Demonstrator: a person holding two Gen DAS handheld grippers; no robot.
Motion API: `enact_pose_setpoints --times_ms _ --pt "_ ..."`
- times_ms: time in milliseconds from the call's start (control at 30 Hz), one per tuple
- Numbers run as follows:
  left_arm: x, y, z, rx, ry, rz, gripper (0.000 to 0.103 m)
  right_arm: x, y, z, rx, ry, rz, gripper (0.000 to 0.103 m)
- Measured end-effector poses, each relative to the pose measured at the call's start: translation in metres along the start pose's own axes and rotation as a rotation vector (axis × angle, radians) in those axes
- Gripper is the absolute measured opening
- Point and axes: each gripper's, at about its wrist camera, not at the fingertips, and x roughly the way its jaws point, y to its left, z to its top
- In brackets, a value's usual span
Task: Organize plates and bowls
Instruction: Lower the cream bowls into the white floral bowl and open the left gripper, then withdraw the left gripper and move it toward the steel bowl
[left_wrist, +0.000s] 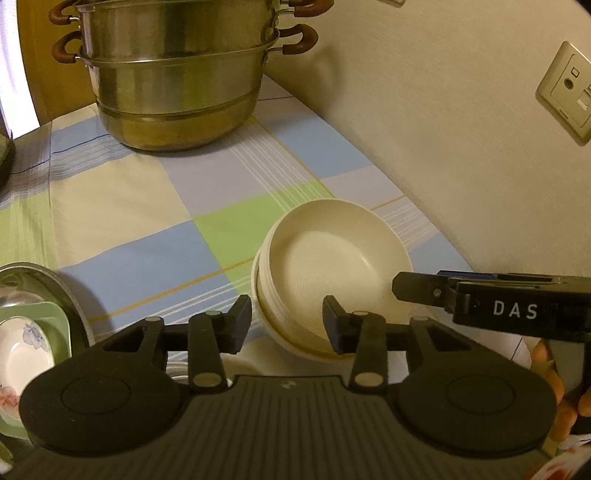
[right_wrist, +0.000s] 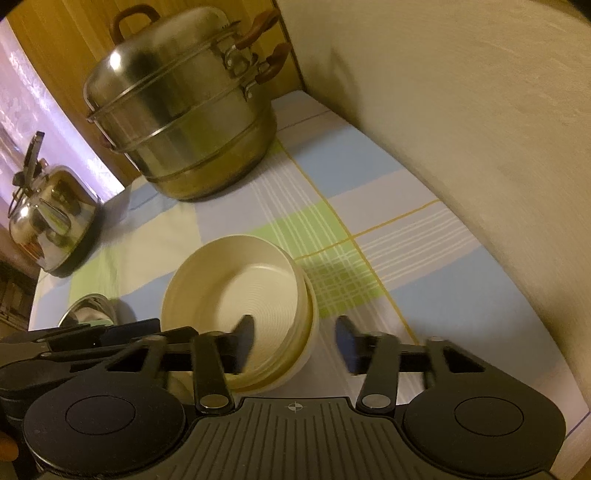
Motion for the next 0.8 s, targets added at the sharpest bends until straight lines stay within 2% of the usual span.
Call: enact_pose_setpoints --times_ms 233,467,800 --pt "-0.022 -0.001 -0.005 -0.015 -0.024 0.017 0.053 -0.013 -0.003 -0.006 0.014 -0.009 0.012 0.06" --pt "-0.045 -0.005 -0.019 -0.024 -0.032 0.041 0.059 -0.029 -0.004 -0.016 0.021 -0.016 0.024 0.064" --pt "-0.08 -0.011 -0.045 -0.035 -0.049 0.074 0.062 -0.061 0.004 -0.038 0.003 -0.026 0.057 0.068"
